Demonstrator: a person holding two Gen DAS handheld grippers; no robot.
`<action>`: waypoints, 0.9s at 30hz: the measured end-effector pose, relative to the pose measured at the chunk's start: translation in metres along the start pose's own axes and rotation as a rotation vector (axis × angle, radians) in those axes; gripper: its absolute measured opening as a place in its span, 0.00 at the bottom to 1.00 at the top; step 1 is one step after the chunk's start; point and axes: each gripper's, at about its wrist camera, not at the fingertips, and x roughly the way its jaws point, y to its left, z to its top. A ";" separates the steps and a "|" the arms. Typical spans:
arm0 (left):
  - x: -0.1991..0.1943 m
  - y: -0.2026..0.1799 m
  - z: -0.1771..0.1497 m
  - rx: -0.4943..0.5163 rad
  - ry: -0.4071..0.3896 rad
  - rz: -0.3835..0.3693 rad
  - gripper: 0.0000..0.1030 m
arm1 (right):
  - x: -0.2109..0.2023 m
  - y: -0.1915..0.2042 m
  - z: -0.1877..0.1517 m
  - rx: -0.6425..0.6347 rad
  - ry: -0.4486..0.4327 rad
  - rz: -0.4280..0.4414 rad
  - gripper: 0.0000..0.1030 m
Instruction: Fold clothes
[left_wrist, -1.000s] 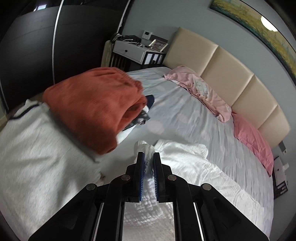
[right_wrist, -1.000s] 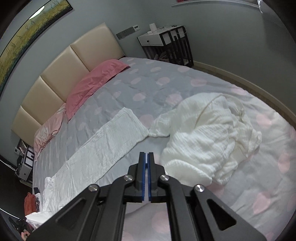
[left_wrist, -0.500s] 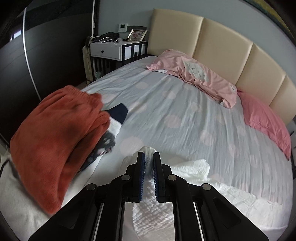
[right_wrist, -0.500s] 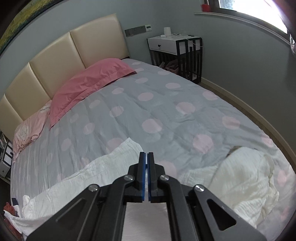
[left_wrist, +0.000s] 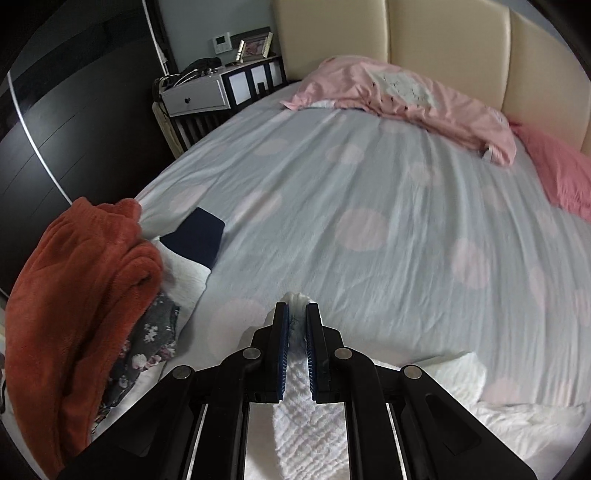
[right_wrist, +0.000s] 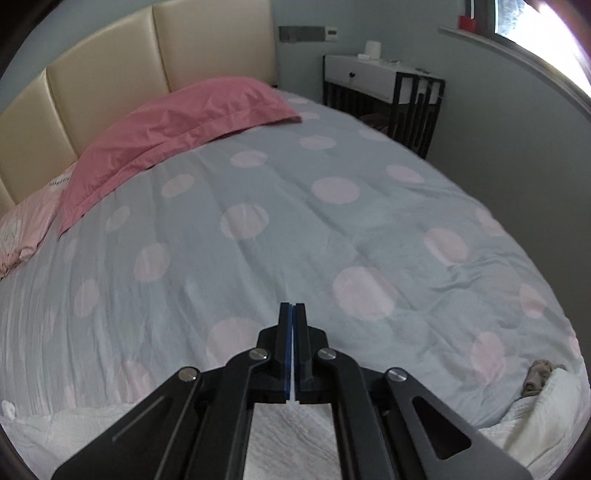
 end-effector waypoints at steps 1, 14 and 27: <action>0.007 -0.003 -0.002 0.009 0.009 0.008 0.09 | 0.007 0.001 -0.004 0.004 0.032 0.015 0.01; 0.006 -0.006 -0.010 0.044 0.018 0.023 0.09 | 0.051 0.003 -0.038 -0.029 0.155 0.021 0.25; -0.021 0.007 -0.016 0.046 -0.006 0.008 0.09 | -0.010 0.021 -0.048 -0.131 0.007 -0.097 0.02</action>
